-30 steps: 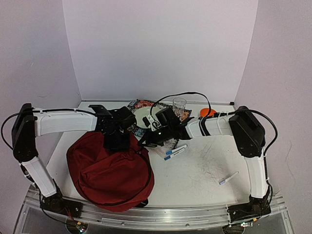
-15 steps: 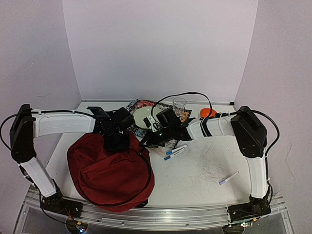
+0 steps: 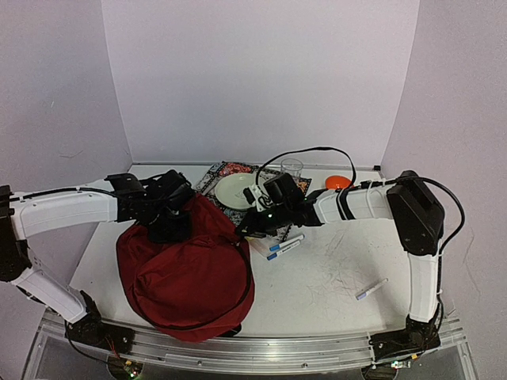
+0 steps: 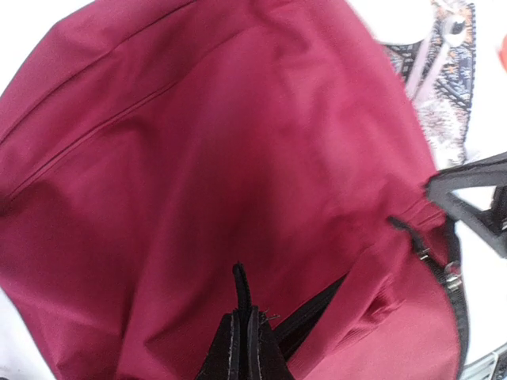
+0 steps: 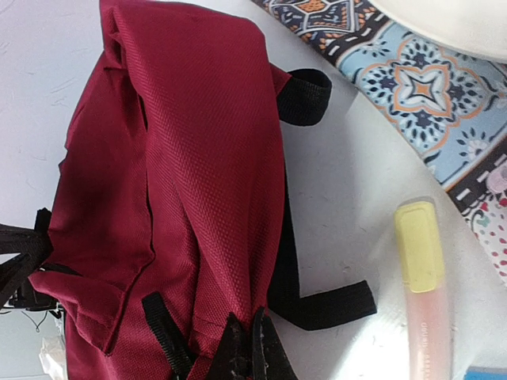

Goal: Pack the student bag
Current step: Zip the lower front pocket of the bag in the student bag.

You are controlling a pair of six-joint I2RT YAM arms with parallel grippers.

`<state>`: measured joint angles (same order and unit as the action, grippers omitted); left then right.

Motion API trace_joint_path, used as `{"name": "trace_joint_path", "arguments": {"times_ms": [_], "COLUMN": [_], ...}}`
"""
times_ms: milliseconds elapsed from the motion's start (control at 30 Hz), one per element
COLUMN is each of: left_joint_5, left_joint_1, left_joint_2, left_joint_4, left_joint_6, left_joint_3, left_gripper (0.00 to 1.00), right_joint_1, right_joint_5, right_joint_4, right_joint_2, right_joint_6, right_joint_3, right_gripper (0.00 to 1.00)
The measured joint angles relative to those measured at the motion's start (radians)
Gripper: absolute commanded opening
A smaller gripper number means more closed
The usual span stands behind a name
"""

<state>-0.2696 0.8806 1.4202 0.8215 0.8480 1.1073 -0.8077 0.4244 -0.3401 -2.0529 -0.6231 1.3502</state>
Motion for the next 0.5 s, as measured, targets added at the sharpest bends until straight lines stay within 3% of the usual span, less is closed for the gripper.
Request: {"name": "trace_joint_path", "arguments": {"times_ms": [500], "left_joint_5": [-0.041], "left_joint_1": [-0.006], "left_joint_2": [-0.223], "left_joint_4": [0.105], "left_joint_6": [0.110], "left_joint_3": [-0.194], "left_gripper": [0.00], "right_joint_1": [0.031], "right_joint_5": [-0.002], "right_joint_4": [0.010], "right_joint_2": [0.002], "right_joint_6": [0.000], "right_joint_3": [-0.007], "right_gripper": [0.00]}}
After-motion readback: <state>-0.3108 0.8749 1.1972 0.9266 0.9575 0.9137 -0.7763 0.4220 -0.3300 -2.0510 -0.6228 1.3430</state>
